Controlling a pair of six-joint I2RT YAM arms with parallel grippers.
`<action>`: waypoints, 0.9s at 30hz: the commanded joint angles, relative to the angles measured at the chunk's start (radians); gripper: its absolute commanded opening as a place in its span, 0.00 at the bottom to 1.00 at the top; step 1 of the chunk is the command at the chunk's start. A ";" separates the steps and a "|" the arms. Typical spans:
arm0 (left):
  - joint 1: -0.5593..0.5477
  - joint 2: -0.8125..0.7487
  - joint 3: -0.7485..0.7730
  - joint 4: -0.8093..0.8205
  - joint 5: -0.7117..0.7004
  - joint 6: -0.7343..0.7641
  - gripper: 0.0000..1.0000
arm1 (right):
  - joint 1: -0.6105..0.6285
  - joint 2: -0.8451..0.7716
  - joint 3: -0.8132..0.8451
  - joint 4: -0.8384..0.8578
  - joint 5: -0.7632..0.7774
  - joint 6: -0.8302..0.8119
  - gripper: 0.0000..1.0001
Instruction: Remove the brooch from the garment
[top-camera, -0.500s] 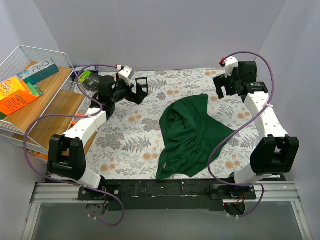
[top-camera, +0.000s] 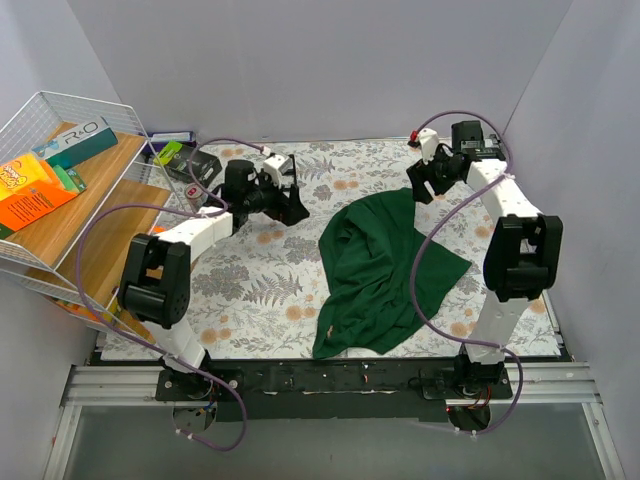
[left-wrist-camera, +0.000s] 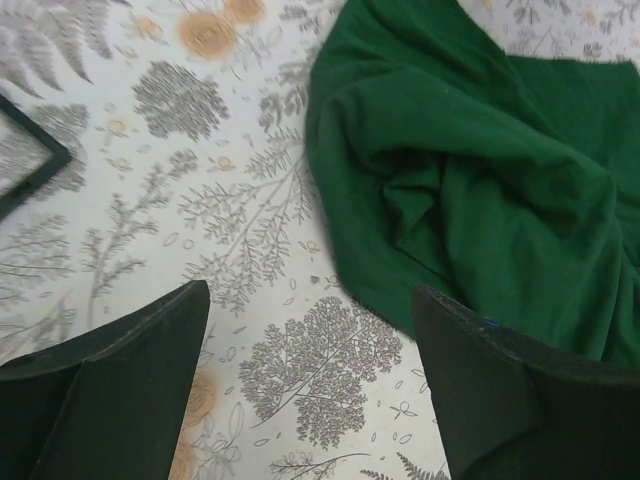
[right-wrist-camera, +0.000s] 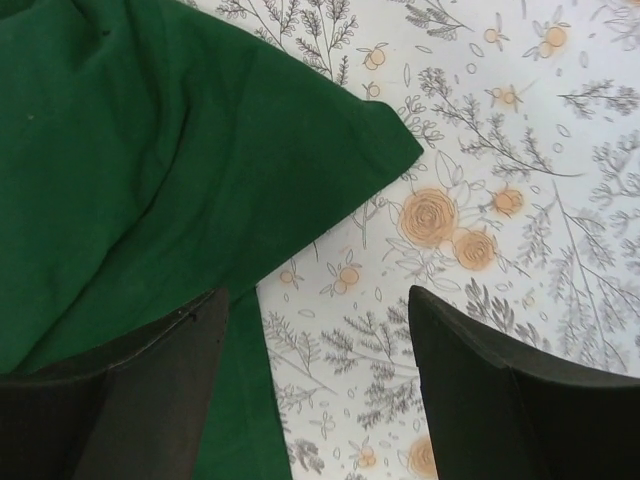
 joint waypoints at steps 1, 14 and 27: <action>-0.048 0.075 0.060 -0.034 0.053 -0.015 0.80 | 0.010 0.114 0.123 -0.019 -0.035 -0.068 0.79; -0.140 0.385 0.235 -0.024 0.007 -0.005 0.71 | 0.007 0.421 0.385 -0.031 0.128 -0.226 0.79; -0.174 0.498 0.307 -0.074 -0.070 0.039 0.50 | 0.011 0.524 0.468 -0.227 -0.068 -0.399 0.79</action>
